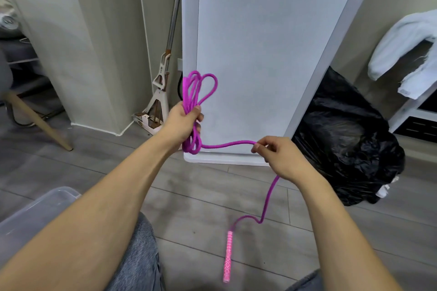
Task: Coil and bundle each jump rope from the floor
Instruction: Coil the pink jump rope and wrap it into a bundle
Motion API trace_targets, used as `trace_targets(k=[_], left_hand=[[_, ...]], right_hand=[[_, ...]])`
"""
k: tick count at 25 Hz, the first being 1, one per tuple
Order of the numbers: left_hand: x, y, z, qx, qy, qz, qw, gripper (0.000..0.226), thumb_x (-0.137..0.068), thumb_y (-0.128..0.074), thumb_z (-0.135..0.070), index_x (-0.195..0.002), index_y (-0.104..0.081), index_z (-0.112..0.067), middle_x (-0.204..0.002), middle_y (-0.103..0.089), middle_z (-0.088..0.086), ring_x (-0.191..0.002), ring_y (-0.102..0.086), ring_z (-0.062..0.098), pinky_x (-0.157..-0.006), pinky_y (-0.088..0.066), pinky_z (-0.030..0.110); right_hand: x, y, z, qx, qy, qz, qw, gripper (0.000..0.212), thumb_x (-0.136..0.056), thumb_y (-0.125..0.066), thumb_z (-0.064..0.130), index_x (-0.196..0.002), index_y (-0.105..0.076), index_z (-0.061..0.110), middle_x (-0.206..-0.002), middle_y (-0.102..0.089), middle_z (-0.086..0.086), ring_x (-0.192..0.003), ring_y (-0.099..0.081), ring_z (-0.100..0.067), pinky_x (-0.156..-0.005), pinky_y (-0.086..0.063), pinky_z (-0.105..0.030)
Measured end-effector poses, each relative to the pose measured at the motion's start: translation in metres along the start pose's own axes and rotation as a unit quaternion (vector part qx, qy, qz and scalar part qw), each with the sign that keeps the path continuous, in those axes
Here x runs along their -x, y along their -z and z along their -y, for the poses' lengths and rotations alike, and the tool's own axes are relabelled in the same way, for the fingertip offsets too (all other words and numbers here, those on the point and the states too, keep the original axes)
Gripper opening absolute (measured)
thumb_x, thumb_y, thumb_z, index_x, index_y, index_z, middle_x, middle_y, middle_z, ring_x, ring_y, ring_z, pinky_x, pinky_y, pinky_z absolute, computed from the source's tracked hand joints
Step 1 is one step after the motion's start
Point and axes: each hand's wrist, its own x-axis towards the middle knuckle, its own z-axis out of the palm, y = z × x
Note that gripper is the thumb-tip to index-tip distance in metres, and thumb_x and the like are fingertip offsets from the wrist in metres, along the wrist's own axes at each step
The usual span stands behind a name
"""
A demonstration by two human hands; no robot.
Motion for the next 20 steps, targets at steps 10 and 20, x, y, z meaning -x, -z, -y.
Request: trace_targets(k=[10, 20], left_hand=[[0.04, -0.045, 0.002, -0.077, 0.037, 0.226, 0.97, 0.022, -0.104, -0.048, -0.012, -0.125, -0.044, -0.006, -0.106, -0.069, 0.024, -0.088, -0.074, 0.036, -0.081, -0.06, 0.051], [0.038, -0.035, 0.0, -0.356, -0.01, 0.233, 0.905, 0.013, -0.097, -0.061, -0.025, -0.09, -0.068, -0.016, -0.066, -0.062, -0.004, -0.052, -0.052, 0.008, -0.055, -0.042, 0.019]], right_hand=[[-0.005, -0.025, 0.016, 0.079, 0.087, -0.089, 0.989, 0.028, -0.096, -0.058, 0.047, -0.09, -0.072, 0.024, -0.072, -0.067, 0.004, -0.074, -0.064, -0.02, -0.068, -0.053, -0.039], [0.001, -0.024, 0.02, 0.135, 0.058, -0.099, 0.984, 0.03, -0.092, -0.062, 0.051, -0.085, -0.068, 0.023, -0.065, -0.054, 0.009, -0.07, -0.056, -0.02, -0.055, -0.033, -0.03]])
